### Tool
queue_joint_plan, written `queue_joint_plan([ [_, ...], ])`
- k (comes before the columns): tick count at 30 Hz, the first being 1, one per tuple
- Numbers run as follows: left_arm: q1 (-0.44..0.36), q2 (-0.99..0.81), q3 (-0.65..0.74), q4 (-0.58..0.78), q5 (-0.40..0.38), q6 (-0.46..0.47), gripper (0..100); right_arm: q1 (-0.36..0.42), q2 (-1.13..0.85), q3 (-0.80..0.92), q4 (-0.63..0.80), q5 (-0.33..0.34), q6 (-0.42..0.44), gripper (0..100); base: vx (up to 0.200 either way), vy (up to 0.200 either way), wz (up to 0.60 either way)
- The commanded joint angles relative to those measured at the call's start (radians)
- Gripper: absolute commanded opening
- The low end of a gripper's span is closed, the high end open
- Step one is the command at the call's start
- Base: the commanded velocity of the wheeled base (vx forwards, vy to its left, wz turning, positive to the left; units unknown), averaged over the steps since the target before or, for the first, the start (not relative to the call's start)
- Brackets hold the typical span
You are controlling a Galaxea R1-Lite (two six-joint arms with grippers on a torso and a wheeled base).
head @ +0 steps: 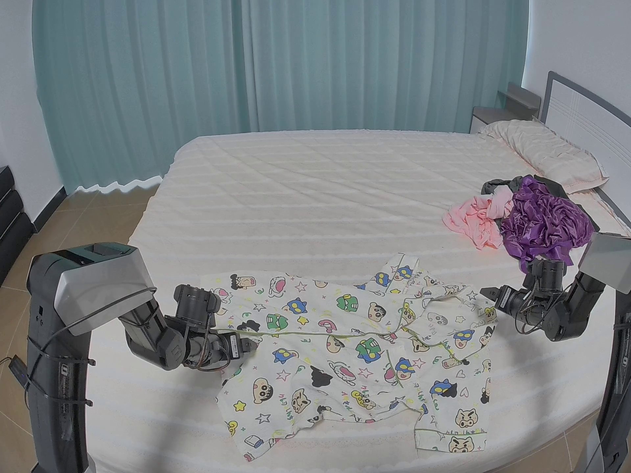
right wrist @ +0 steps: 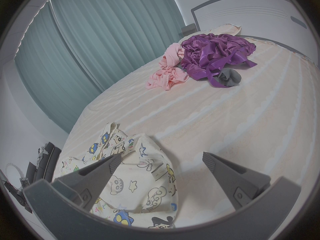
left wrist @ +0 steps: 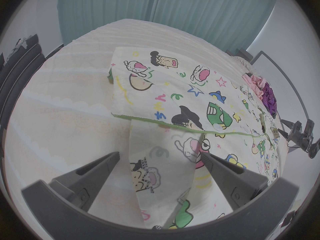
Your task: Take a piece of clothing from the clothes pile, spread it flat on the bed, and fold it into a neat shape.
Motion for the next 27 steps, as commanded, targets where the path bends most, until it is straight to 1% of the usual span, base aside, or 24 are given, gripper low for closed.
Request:
queue_joint_plan([
  [1, -0.005, 0.007, -0.018, 0.006, 0.001, 0.0, 100, 0.0, -0.002, 0.0, 0.0, 0.0, 0.001, 100, 0.0, 0.0, 0.0],
  [6, -0.005, 0.009, -0.04, 0.026, 0.002, -0.001, 100, 0.0, -0.002, 0.0, -0.005, 0.0, 0.0, 100, 0.0, 0.0, 0.0],
  [7, -0.005, 0.009, -0.057, 0.06, 0.004, -0.003, 0, -0.001, -0.002, 0.0, -0.011, -0.001, 0.0, 100, 0.0, 0.0, 0.0],
  [11, -0.007, 0.009, -0.057, 0.066, 0.018, -0.007, 0, -0.001, -0.003, 0.0, -0.013, -0.001, 0.0, 100, 0.0, 0.0, 0.0],
  [15, -0.01, 0.007, -0.047, 0.063, 0.081, -0.052, 0, -0.001, -0.002, 0.0, -0.011, -0.001, 0.0, 100, 0.0, 0.0, 0.0],
  [19, -0.011, 0.003, -0.029, 0.064, 0.128, -0.055, 0, -0.001, -0.003, 0.0, -0.011, -0.001, 0.001, 100, 0.0, 0.0, 0.0],
  [27, 0.003, -0.034, 0.011, 0.061, 0.137, -0.043, 0, -0.001, -0.003, 0.002, -0.013, 0.0, 0.001, 100, 0.0, 0.0, 0.0],
])
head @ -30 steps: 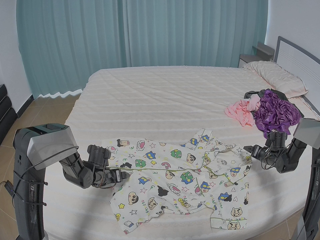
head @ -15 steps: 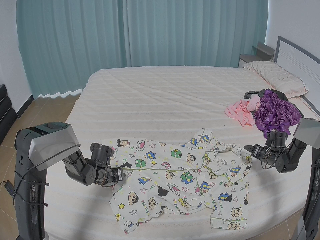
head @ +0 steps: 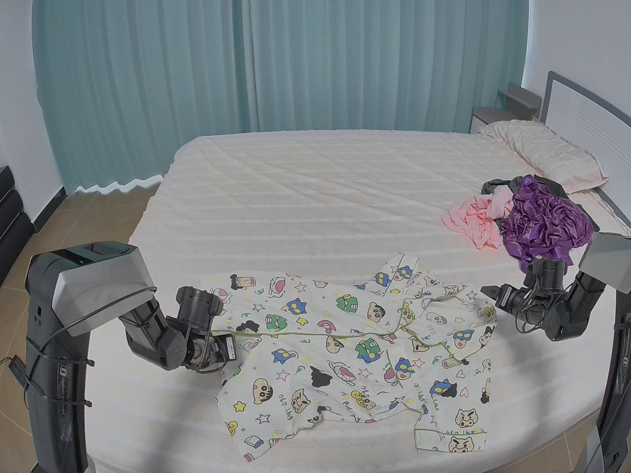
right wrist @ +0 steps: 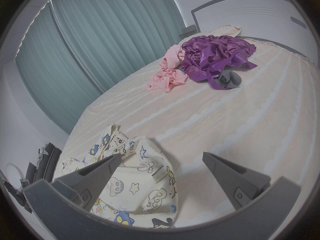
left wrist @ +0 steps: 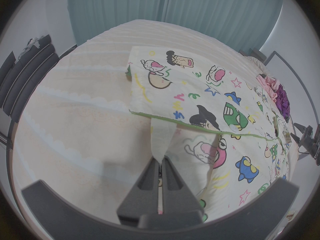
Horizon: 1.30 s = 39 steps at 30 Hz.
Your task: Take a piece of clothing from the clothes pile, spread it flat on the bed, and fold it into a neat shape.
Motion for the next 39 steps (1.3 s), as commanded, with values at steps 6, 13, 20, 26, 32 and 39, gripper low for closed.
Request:
queue_joint_plan([
  [6, 0.064, -0.042, 0.039, -0.002, 0.014, 0.063, 0, 0.0, -0.008, 0.009, -0.001, 0.001, 0.003, 100, 0.0, 0.0, 0.0],
  [13, 0.124, -0.044, 0.039, -0.019, 0.001, 0.1, 0, 0.0, -0.008, 0.009, 0.001, 0.001, 0.008, 100, 0.0, 0.0, 0.0],
  [20, 0.135, -0.048, 0.046, -0.029, -0.083, 0.092, 0, 0.0, -0.008, 0.009, 0.001, 0.001, 0.008, 100, 0.0, 0.0, 0.0],
  [26, 0.118, -0.106, 0.139, -0.057, -0.172, 0.088, 0, 0.0, -0.008, 0.009, 0.001, 0.002, 0.009, 100, 0.0, 0.0, 0.0],
  [32, 0.073, -0.179, 0.263, -0.101, -0.215, 0.017, 100, 0.0, -0.008, 0.009, 0.001, 0.002, 0.011, 100, 0.0, 0.0, 0.0],
  [39, 0.017, -0.229, 0.421, -0.169, -0.284, -0.034, 100, 0.0, -0.011, 0.009, 0.001, 0.002, 0.011, 100, 0.0, 0.0, 0.0],
])
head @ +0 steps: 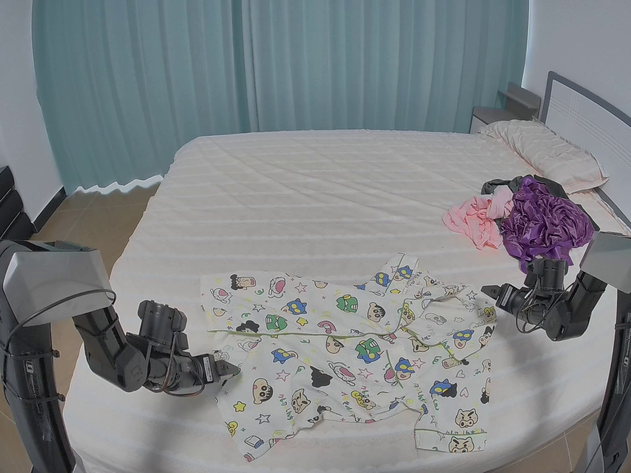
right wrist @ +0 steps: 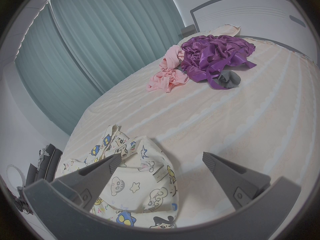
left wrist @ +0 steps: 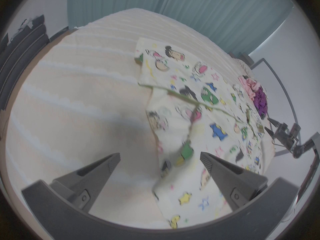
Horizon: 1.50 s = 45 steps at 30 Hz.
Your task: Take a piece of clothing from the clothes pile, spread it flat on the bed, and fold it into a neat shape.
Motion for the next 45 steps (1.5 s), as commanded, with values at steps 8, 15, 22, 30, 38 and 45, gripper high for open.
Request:
queue_joint_plan([
  [8, -0.153, 0.085, 0.198, -0.351, 0.05, 0.0, 100, 0.0, -0.005, 0.001, -0.002, 0.0, 0.001, 100, 0.0, 0.0, 0.0],
  [15, -0.167, 0.145, 0.233, -0.475, 0.122, 0.046, 100, 0.0, -0.005, 0.001, -0.002, 0.0, 0.001, 100, 0.0, 0.0, 0.0],
  [22, -0.178, 0.142, 0.25, -0.481, 0.122, 0.046, 100, 0.0, -0.005, 0.001, -0.002, 0.002, 0.001, 100, 0.0, 0.0, 0.0],
  [30, -0.184, 0.142, 0.251, -0.483, 0.121, 0.044, 0, 0.0, -0.005, 0.001, -0.002, 0.0, 0.001, 100, 0.0, 0.0, 0.0],
  [38, -0.182, 0.137, 0.25, -0.481, 0.132, 0.044, 0, 0.0, -0.006, 0.001, -0.002, 0.0, 0.001, 100, 0.0, 0.0, 0.0],
  [45, -0.155, 0.041, 0.247, -0.474, 0.133, 0.044, 0, 0.0, -0.006, 0.001, -0.002, 0.0, 0.001, 100, 0.0, 0.0, 0.0],
])
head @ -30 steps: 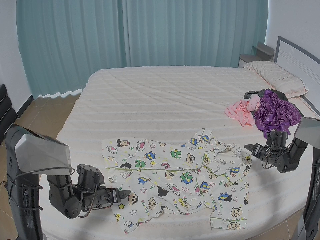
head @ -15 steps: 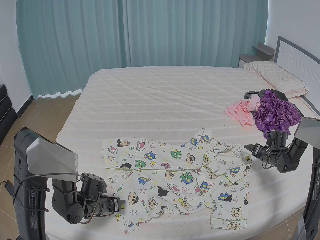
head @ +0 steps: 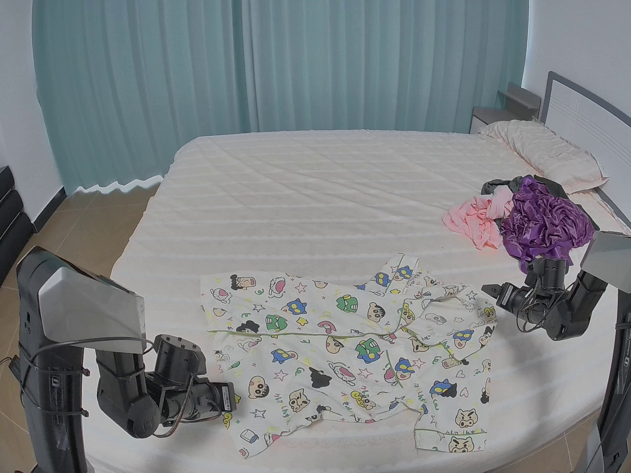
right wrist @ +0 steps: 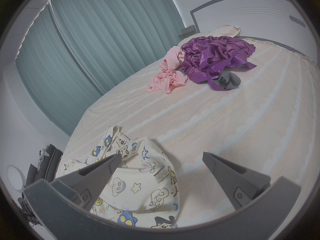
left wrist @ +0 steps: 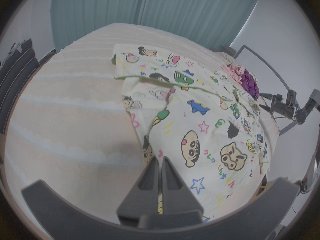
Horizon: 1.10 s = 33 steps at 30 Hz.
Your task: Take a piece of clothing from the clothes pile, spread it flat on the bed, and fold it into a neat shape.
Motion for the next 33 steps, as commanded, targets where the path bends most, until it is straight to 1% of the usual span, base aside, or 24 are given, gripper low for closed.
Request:
queue_joint_plan([
  [1, 0.025, -0.07, -0.01, 0.004, -0.001, 0.002, 0, 0.0, 0.0, 0.0, 0.0, 0.001, 0.0, 100, 0.0, 0.0, 0.0],
  [4, 0.045, -0.084, -0.035, 0.039, -0.001, 0.007, 0, 0.0, 0.0, 0.0, 0.0, 0.0, 0.002, 100, 0.0, 0.0, 0.0],
  [5, 0.058, -0.094, -0.05, 0.082, -0.001, 0.012, 0, 0.0, 0.0, 0.0, 0.0, 0.001, 0.0, 100, 0.0, 0.0, 0.0],
  [6, 0.058, -0.094, -0.05, 0.082, -0.001, 0.012, 0, 0.0, 0.0, 0.0, 0.0, 0.001, 0.0, 100, 0.0, 0.0, 0.0],
  [8, 0.094, -0.122, -0.114, 0.199, -0.004, 0.021, 0, 0.0, 0.0, 0.0, 0.0, 0.001, 0.002, 100, 0.0, 0.0, 0.0],
  [11, 0.133, -0.145, -0.193, 0.302, -0.013, 0.022, 0, 0.0, 0.0, 0.0, 0.0, 0.0, 0.0, 100, 0.0, 0.0, 0.0],
  [13, 0.143, -0.148, -0.245, 0.372, -0.014, 0.022, 0, 0.0, 0.0, 0.0, 0.0, 0.001, 0.0, 100, 0.0, 0.0, 0.0],
  [16, 0.148, -0.151, -0.315, 0.444, -0.016, 0.021, 0, 0.0, 0.0, 0.0, 0.0, 0.0, 0.0, 100, 0.0, 0.0, 0.0],
  [21, 0.147, -0.143, -0.407, 0.51, -0.021, 0.019, 0, 0.0, -0.002, 0.0, 0.0, 0.001, 0.002, 100, 0.0, 0.0, 0.0],
  [25, 0.148, -0.14, -0.479, 0.604, -0.021, 0.016, 0, 0.0, -0.002, 0.0, 0.0, 0.0, 0.0, 100, 0.0, 0.0, 0.0],
  [31, 0.154, -0.137, -0.573, 0.671, -0.021, 0.012, 0, 0.0, 0.0, 0.0, 0.0, 0.0, 0.0, 100, 0.0, 0.0, 0.0],
  [32, 0.154, -0.13, -0.587, 0.683, -0.021, 0.012, 100, 0.0, -0.002, 0.0, 0.0, 0.0, 0.0, 100, 0.0, 0.0, 0.0],
  [33, 0.154, -0.12, -0.598, 0.693, -0.021, 0.01, 100, 0.0, 0.0, 0.0, 0.0, 0.0, 0.0, 100, 0.0, 0.0, 0.0],
])
